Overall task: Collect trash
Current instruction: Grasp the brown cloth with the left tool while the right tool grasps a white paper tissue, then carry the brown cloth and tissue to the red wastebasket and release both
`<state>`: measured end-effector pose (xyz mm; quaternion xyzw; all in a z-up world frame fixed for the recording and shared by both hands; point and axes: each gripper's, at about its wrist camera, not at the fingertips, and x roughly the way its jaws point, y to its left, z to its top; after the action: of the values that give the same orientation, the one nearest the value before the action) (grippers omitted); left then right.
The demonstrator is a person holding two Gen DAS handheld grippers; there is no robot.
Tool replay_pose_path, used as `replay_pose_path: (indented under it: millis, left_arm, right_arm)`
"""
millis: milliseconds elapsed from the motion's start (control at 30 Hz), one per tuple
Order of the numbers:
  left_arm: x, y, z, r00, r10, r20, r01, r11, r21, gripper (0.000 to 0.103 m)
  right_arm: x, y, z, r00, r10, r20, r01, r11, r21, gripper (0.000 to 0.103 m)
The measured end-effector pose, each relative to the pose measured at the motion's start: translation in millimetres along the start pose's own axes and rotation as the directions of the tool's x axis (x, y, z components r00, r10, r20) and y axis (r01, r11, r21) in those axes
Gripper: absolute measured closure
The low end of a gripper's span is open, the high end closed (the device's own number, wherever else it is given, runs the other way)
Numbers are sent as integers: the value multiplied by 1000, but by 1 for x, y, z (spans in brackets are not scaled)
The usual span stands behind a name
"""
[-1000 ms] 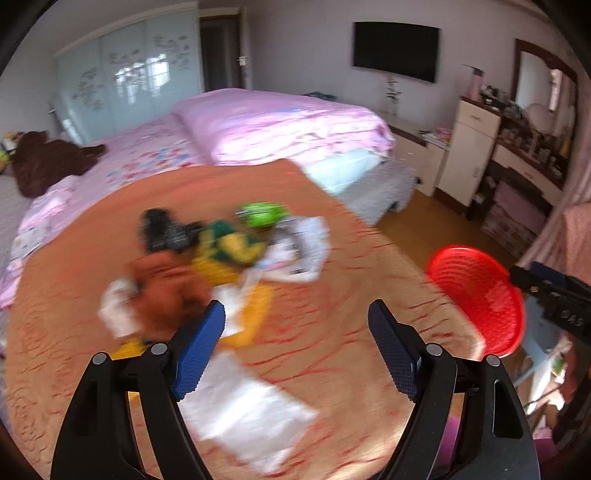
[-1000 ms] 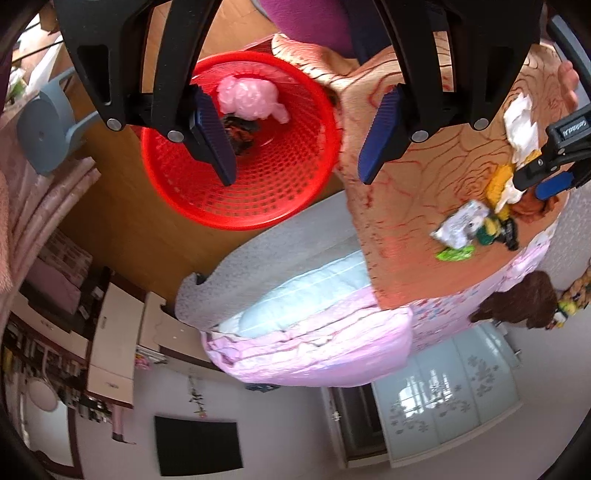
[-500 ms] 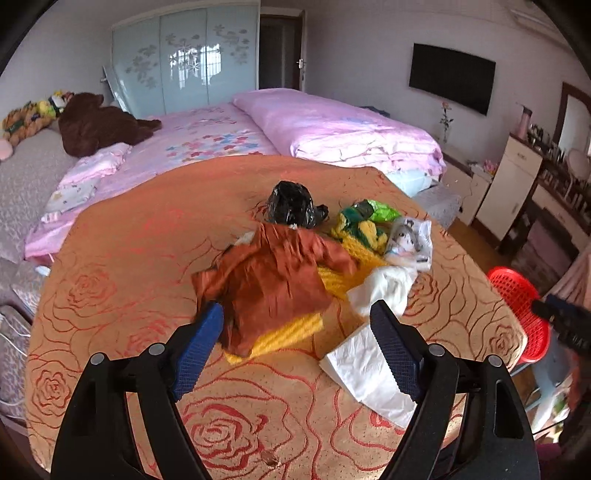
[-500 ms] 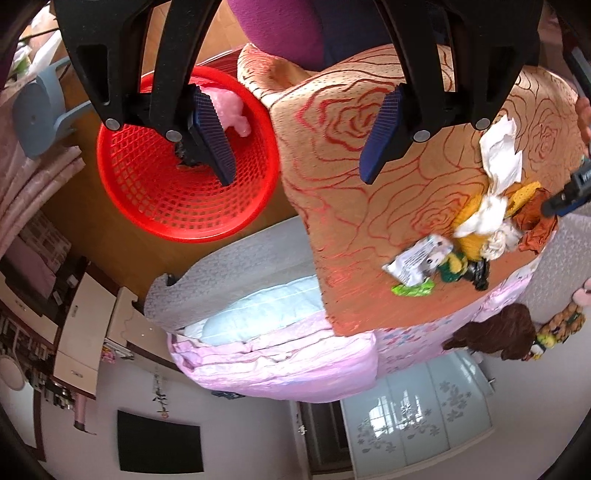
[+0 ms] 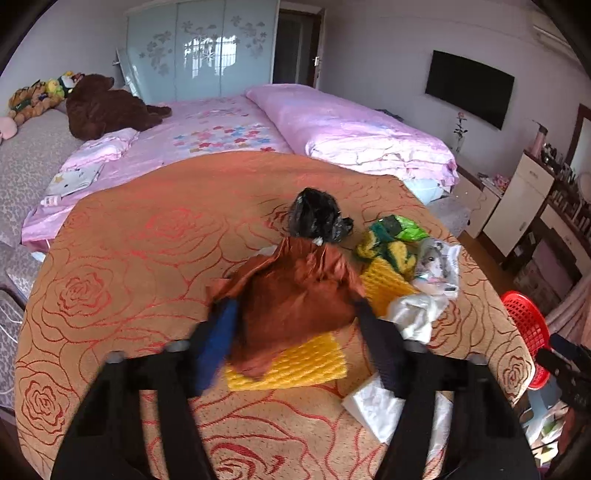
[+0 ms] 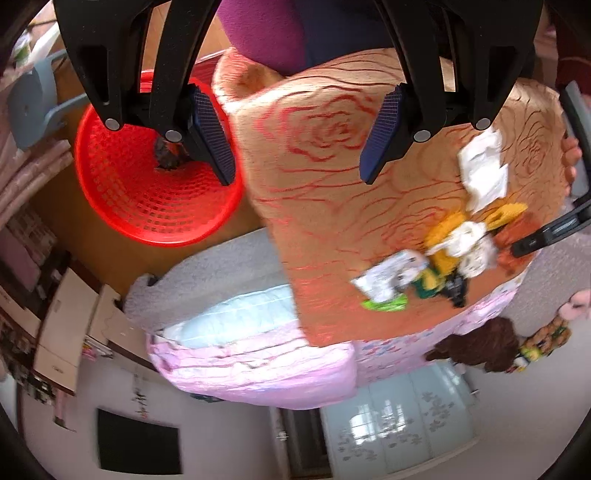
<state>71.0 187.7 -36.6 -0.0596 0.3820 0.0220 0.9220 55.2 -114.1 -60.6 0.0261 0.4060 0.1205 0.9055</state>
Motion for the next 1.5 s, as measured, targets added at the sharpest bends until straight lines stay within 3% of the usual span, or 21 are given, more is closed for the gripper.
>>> replay_pose_path:
  millis: [167, 433, 667, 833, 867, 933, 1133, 1300, 1500]
  left_arm:
    - [-5, 2, -4, 1000, 9, 26, -9, 1000, 23, 52]
    - [-39, 10, 2, 995, 1, 103, -1, 1000, 3, 53]
    - [-61, 24, 3, 991, 7, 135, -1, 999, -38, 53]
    - [-65, 29, 2, 991, 5, 136, 1, 999, -48, 53]
    - [-65, 30, 2, 991, 5, 135, 1, 999, -50, 53]
    - [-65, 30, 1, 991, 6, 135, 1, 999, -53, 53]
    - [-65, 30, 0, 991, 5, 132, 4, 998, -66, 53]
    - [-67, 27, -1, 990, 0, 139, 8, 998, -56, 53]
    - [-68, 22, -2, 989, -5, 147, 10, 999, -36, 53]
  right_arm:
    - [6, 39, 0, 994, 105, -16, -106, 991, -86, 35]
    - [25, 108, -1, 974, 224, -45, -228, 949, -219, 28]
    - [48, 158, -1, 965, 249, -87, -263, 904, -337, 26]
    - [64, 169, 2, 968, 222, -115, -249, 896, -367, 26]
    - [64, 168, 2, 969, 218, -113, -245, 896, -370, 27]
    - [66, 171, 3, 969, 215, -125, -247, 893, -377, 43]
    - [66, 167, 5, 969, 212, -125, -244, 898, -366, 66]
    - [57, 157, 4, 968, 226, -110, -250, 908, -337, 79]
    - [38, 141, 10, 968, 244, -66, -252, 923, -290, 82]
